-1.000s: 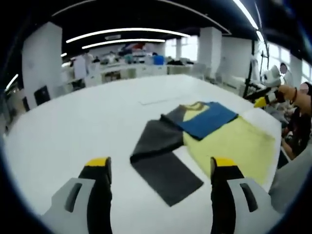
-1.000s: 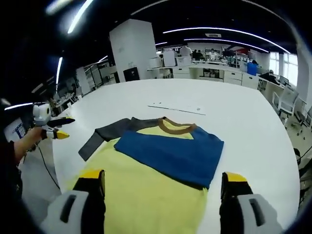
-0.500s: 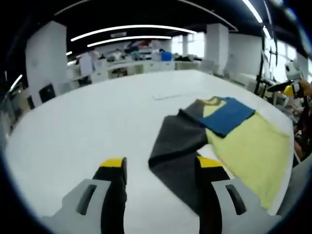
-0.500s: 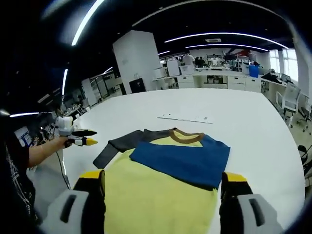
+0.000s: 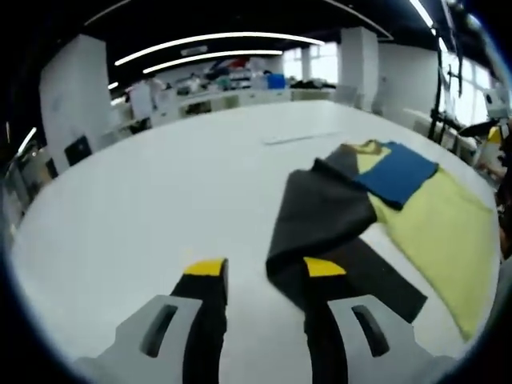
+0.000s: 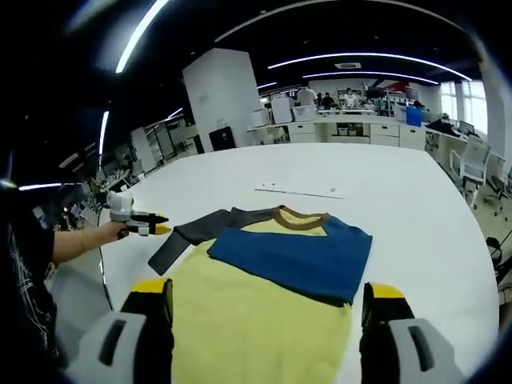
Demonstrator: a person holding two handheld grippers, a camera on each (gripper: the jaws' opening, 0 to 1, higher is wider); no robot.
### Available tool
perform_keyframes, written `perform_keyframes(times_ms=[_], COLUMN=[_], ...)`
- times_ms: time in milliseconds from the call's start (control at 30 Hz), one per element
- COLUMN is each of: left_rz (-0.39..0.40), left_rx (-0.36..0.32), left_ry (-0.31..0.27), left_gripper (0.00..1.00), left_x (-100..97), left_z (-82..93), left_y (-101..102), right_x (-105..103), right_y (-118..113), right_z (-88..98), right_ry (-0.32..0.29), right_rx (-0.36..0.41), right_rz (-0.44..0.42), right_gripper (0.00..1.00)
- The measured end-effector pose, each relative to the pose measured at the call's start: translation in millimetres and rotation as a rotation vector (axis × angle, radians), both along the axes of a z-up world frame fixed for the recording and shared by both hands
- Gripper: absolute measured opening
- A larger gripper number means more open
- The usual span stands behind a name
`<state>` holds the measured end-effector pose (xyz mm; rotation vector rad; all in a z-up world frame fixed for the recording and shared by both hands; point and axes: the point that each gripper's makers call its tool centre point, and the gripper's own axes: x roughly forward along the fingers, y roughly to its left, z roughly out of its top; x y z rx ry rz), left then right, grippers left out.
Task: Fold the garment on the visible template until the final outline fits inside the template.
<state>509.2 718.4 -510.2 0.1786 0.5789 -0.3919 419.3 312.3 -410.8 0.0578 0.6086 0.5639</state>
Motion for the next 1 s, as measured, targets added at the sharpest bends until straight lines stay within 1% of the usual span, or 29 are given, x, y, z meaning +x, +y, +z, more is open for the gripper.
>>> perform_keyframes(times_ms=[133,233,267,367,400,433,500,600,700,800,867,900,933,967,1000], left_rz=[-0.005,-0.021,-0.031,-0.039,-0.032,-0.03,-0.025,-0.036,-0.034,-0.022,-0.015,-0.007,-0.006,-0.006,-0.003], left_rx=[0.002,0.013,0.023,0.022,-0.01,-0.012,-0.034,-0.051,-0.045,-0.067,-0.086,-0.098,-0.098,-0.093,-0.065], left_ry=[0.005,0.007,0.01,0.016,0.001,0.009,0.002,0.009,0.004,0.009,0.01,0.02,0.023,0.023,0.02], left_gripper=[0.29,0.27,0.26,0.23,0.22,0.2,0.16,0.09,0.08,0.0,0.0,0.0,0.0,0.0,0.0], left_x=[4.3,6.4,6.5,7.0,9.0,8.5,9.4,7.2,7.6,7.0,6.4,5.1,4.1,3.2,1.5], left_z=[-7.1,-11.0,-13.3,-18.2,-16.0,-17.2,-16.8,-17.0,-16.5,-16.7,-16.6,-16.6,-16.5,-16.3,-15.7], left_y=[-1,-3,-4,-7,-9,-9,-11,-16,-16,-16,-16,-15,-15,-15,-12], right_x=[0,-3,-3,-6,-7,-7,-8,-8,-8,-9,-9,-9,-9,-8,-8], right_y=[-1,0,1,5,6,7,6,5,4,4,4,3,3,2,1], right_z=[-2.4,-5.1,-6.1,-9.1,-10.4,-11.4,-13.2,-11.8,-10.0,-9.5,-8.7,-8.4,-8.5,-7.6,-6.3], right_ry=[0.003,0.007,0.007,0.011,0.013,0.016,0.019,0.015,0.011,0.011,0.009,0.008,0.01,0.007,0.002], right_rx=[0.009,0.024,0.028,0.04,0.041,0.038,0.019,0.012,0.003,-0.001,0.004,0.007,0.007,0.007,0.009], right_rz=[-0.009,-0.013,-0.016,-0.021,-0.022,-0.022,-0.023,-0.026,-0.023,-0.026,-0.03,-0.034,-0.038,-0.043,-0.046], right_gripper=[0.98,0.94,0.94,0.94,0.94,0.94,0.94,0.95,0.95,0.95,0.95,0.95,0.95,0.96,0.96])
